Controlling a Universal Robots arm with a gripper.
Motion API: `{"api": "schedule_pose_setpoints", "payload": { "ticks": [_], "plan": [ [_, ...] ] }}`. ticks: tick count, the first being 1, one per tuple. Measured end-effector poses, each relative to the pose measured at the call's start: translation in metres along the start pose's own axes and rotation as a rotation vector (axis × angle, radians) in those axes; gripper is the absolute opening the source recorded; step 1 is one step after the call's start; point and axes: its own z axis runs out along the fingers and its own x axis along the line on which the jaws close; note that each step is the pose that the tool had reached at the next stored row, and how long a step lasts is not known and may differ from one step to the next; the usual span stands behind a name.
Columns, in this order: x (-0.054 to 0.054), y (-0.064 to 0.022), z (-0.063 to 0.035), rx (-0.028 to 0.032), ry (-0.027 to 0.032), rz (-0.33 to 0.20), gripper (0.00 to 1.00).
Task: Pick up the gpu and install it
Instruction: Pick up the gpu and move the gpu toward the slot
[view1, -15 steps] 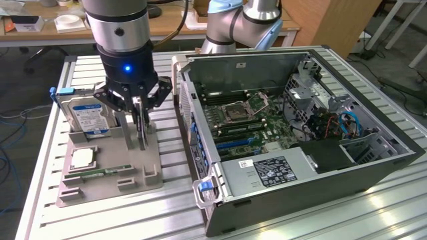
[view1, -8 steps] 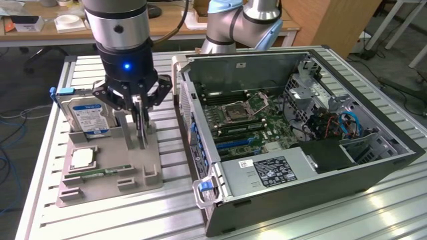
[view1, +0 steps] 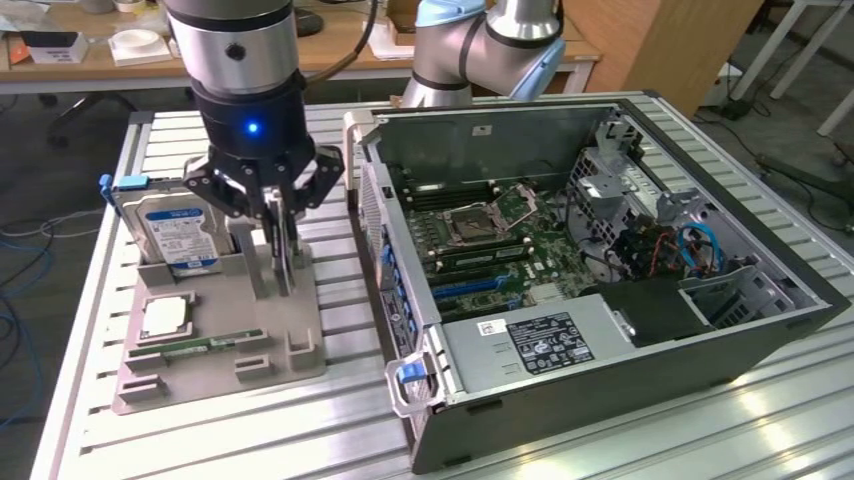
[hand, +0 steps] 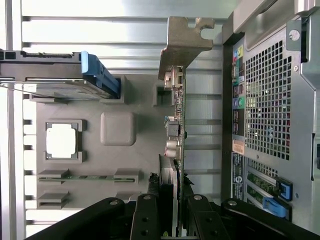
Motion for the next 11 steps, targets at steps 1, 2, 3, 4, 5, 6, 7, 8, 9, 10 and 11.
{"api": "schedule_pose_setpoints", "payload": {
  "ticks": [1, 2, 3, 4, 5, 6, 7, 8, 9, 10, 11],
  "plan": [
    [0.0000, 0.0000, -0.0007, 0.0000, 0.0000, 0.000, 0.27],
    [0.0001, 0.0001, -0.0013, 0.0000, 0.0000, 0.000, 0.27],
    [0.0001, 0.0001, -0.0021, 0.0000, 0.0000, 0.000, 0.27],
    [0.0002, 0.0001, -0.0029, 0.0000, 0.0000, 0.000, 0.27],
    [0.0003, 0.0002, -0.0036, -0.0001, 0.0000, 0.000, 0.27],
    [0.0003, 0.0002, -0.0044, 0.0000, 0.0000, 0.000, 0.27],
    [0.0003, 0.0002, -0.0051, 0.0000, 0.0000, 0.000, 0.27],
    [0.0004, 0.0003, -0.0059, 0.0000, 0.0000, 0.000, 0.27],
    [0.0005, 0.0003, -0.0067, 0.0000, 0.0000, 0.000, 0.27],
    [0.0005, 0.0004, -0.0075, -0.0001, -0.0001, 0.000, 0.27],
    [0.0006, 0.0004, -0.0084, 0.0000, 0.0000, 0.000, 0.27]
  ]
}}
